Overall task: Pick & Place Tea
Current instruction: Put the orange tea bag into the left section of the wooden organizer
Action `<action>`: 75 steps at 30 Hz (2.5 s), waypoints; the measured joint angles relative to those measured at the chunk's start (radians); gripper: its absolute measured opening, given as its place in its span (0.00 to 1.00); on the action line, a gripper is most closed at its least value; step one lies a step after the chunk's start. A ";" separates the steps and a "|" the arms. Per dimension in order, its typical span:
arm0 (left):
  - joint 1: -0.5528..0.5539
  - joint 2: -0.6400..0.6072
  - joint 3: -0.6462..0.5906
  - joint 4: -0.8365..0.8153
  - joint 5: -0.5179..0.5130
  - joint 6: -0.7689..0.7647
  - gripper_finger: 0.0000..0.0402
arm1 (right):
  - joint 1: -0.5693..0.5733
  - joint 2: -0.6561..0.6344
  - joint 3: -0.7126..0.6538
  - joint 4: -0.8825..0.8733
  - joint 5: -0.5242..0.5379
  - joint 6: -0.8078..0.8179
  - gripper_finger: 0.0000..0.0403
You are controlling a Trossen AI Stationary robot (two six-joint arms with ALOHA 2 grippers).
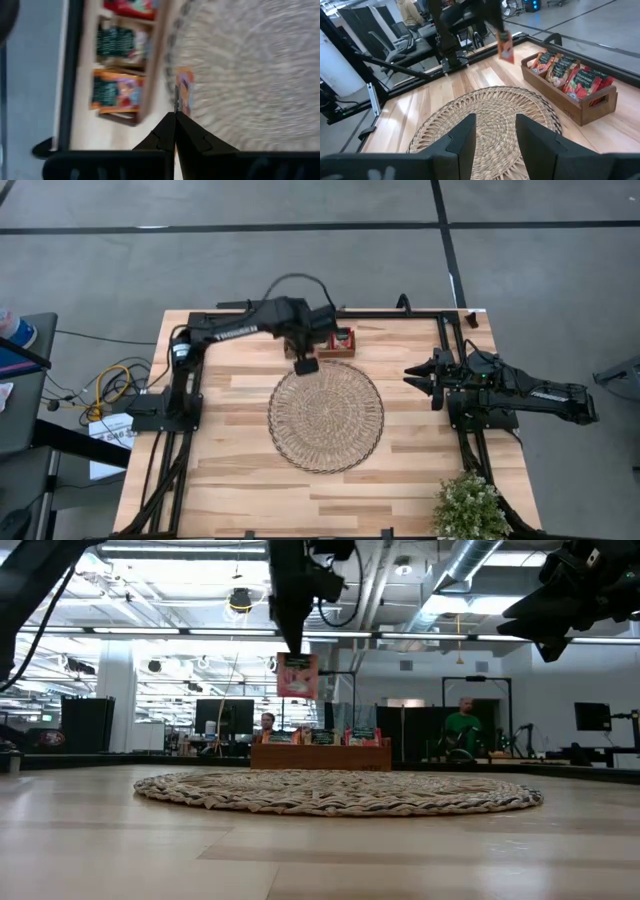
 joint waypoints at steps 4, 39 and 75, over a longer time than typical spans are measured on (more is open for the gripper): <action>0.083 -0.011 0.000 0.004 0.001 0.105 0.00 | -0.001 0.000 0.000 0.000 0.002 0.000 0.32; 0.307 0.004 -0.251 0.256 0.098 0.439 0.00 | -0.002 0.000 0.000 -0.001 0.005 0.004 0.32; 0.328 0.005 -0.367 0.319 0.156 0.452 0.00 | -0.002 0.000 0.000 -0.003 0.004 0.036 0.32</action>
